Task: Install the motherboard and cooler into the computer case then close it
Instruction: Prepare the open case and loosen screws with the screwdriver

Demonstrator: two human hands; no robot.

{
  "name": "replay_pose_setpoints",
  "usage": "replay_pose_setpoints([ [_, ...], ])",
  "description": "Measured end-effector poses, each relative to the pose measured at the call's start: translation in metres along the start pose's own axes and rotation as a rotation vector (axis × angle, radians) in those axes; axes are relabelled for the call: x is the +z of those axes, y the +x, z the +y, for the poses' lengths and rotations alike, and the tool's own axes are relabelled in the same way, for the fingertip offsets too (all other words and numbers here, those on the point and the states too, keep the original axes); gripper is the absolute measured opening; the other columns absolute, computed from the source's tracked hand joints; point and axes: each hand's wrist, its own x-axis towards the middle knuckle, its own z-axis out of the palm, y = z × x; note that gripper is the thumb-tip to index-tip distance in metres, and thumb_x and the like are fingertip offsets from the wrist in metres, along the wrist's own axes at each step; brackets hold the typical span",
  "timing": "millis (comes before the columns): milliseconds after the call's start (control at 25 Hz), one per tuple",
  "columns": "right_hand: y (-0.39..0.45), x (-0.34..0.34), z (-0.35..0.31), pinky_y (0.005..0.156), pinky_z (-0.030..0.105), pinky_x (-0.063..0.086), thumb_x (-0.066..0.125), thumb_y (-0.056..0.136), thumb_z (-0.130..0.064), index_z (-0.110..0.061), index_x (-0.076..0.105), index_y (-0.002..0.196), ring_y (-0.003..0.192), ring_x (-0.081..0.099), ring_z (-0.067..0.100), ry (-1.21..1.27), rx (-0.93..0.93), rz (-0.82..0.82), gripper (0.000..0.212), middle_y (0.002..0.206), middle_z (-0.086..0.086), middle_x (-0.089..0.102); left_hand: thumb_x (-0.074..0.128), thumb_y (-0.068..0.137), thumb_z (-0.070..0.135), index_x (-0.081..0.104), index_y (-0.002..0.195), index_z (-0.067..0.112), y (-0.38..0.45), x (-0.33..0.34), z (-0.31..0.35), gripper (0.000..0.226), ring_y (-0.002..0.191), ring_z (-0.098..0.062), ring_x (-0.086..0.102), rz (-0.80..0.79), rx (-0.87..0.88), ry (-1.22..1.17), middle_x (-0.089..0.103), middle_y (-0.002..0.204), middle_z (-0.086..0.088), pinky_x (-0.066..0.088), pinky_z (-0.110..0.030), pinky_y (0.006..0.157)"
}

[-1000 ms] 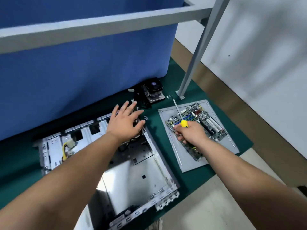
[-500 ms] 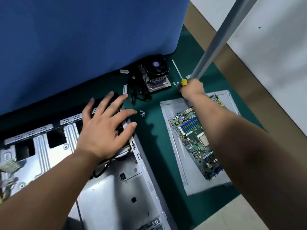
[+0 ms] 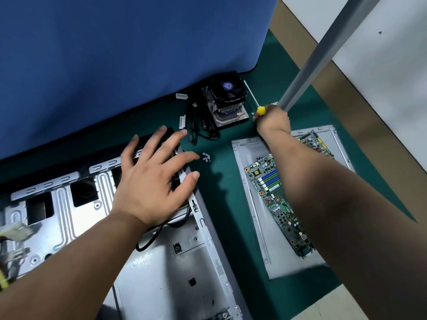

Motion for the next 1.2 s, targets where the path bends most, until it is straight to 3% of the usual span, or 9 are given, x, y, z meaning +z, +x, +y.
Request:
replay_pose_setpoints([
  [360, -0.023, -0.019, 0.018, 0.088, 0.044, 0.057, 0.059, 0.095, -0.022, -0.01, 0.068, 0.116, 0.103, 0.066, 0.04, 0.037, -0.057, -0.027, 0.026, 0.116, 0.017, 0.067, 0.037, 0.097, 0.062, 0.059, 0.125, 0.048, 0.001, 0.002, -0.003, 0.039, 0.156, -0.012, 0.016, 0.026, 0.01, -0.011, 0.034, 0.161, 0.021, 0.005, -0.054, 0.123],
  [520, -0.077, -0.047, 0.026, 0.079, 0.045, 0.061, 0.068, 0.09, -0.021, -0.012, 0.076, 0.096, 0.088, 0.072, 0.03, 0.419, -0.033, -0.117, 0.013, 0.097, 0.014, 0.075, 0.035, 0.097, 0.065, 0.058, 0.125, 0.05, 0.0, 0.001, -0.001, 0.039, 0.156, -0.011, 0.014, 0.001, 0.003, -0.023, 0.034, 0.16, 0.022, 0.003, -0.052, 0.123],
  [680, -0.171, -0.087, 0.026, 0.05, 0.024, 0.05, 0.069, 0.089, -0.008, -0.017, 0.075, 0.086, 0.066, 0.062, 0.012, 0.836, -0.031, -0.304, 0.011, 0.088, 0.01, 0.077, 0.04, 0.097, 0.066, 0.055, 0.135, 0.052, -0.002, -0.017, 0.011, 0.044, 0.157, -0.011, 0.006, -0.114, -0.069, -0.046, 0.025, 0.165, 0.021, -0.002, -0.052, 0.125],
  [760, -0.212, -0.102, 0.026, 0.048, 0.021, 0.048, 0.07, 0.089, -0.009, -0.019, 0.076, 0.087, 0.061, 0.061, 0.007, 0.901, -0.083, -0.385, 0.012, 0.087, 0.005, 0.079, 0.056, 0.098, 0.055, 0.056, 0.139, 0.047, -0.004, -0.028, 0.026, 0.042, 0.158, -0.014, 0.009, -0.143, -0.155, -0.194, 0.028, 0.166, 0.016, -0.001, -0.048, 0.127],
  [800, -0.232, -0.11, 0.027, 0.049, 0.02, 0.048, 0.071, 0.089, -0.01, -0.02, 0.077, 0.088, 0.06, 0.061, 0.005, 0.896, -0.122, -0.417, 0.012, 0.088, 0.003, 0.079, 0.062, 0.097, 0.046, 0.06, 0.138, 0.041, -0.012, -0.035, 0.037, 0.041, 0.154, -0.018, 0.023, -0.107, -0.201, -0.337, 0.038, 0.162, 0.012, 0.011, -0.045, 0.127],
  [920, -0.295, -0.126, 0.028, 0.049, 0.02, 0.048, 0.075, 0.089, -0.012, -0.018, 0.076, 0.092, 0.057, 0.06, 0.005, 0.884, -0.183, -0.493, 0.007, 0.079, 0.0, 0.077, 0.07, 0.096, 0.029, 0.072, 0.12, 0.034, -0.066, -0.058, 0.078, 0.024, 0.108, -0.024, 0.069, 0.02, -0.334, -0.965, 0.071, 0.121, 0.01, 0.057, -0.03, 0.09],
  [960, -0.315, -0.129, 0.028, 0.049, 0.021, 0.048, 0.077, 0.088, -0.011, -0.016, 0.075, 0.092, 0.056, 0.06, 0.006, 0.883, -0.186, -0.517, 0.007, 0.074, -0.001, 0.075, 0.069, 0.098, 0.025, 0.074, 0.116, 0.032, -0.089, -0.066, 0.086, 0.02, 0.103, -0.024, 0.071, 0.019, -0.349, -1.142, 0.074, 0.113, 0.008, 0.06, -0.03, 0.083],
  [1080, -0.37, -0.134, 0.028, 0.048, 0.022, 0.048, 0.083, 0.083, -0.01, -0.011, 0.074, 0.094, 0.054, 0.056, 0.009, 0.886, -0.169, -0.586, 0.014, 0.069, 0.001, 0.07, 0.069, 0.099, 0.018, 0.074, 0.119, 0.017, -0.149, -0.081, 0.084, 0.021, 0.109, -0.034, 0.071, 0.008, -0.391, -1.475, 0.075, 0.118, -0.009, 0.058, -0.046, 0.094],
  [1200, -0.426, -0.136, 0.029, 0.047, 0.023, 0.047, 0.086, 0.079, -0.009, -0.01, 0.071, 0.094, 0.052, 0.054, 0.008, 0.846, -0.151, -0.683, 0.021, 0.07, 0.001, 0.069, 0.073, 0.09, 0.02, 0.078, 0.11, 0.011, -0.205, -0.103, 0.059, 0.023, 0.109, -0.033, 0.071, -0.061, -0.444, -1.6, 0.075, 0.114, -0.017, 0.055, -0.038, 0.094],
])
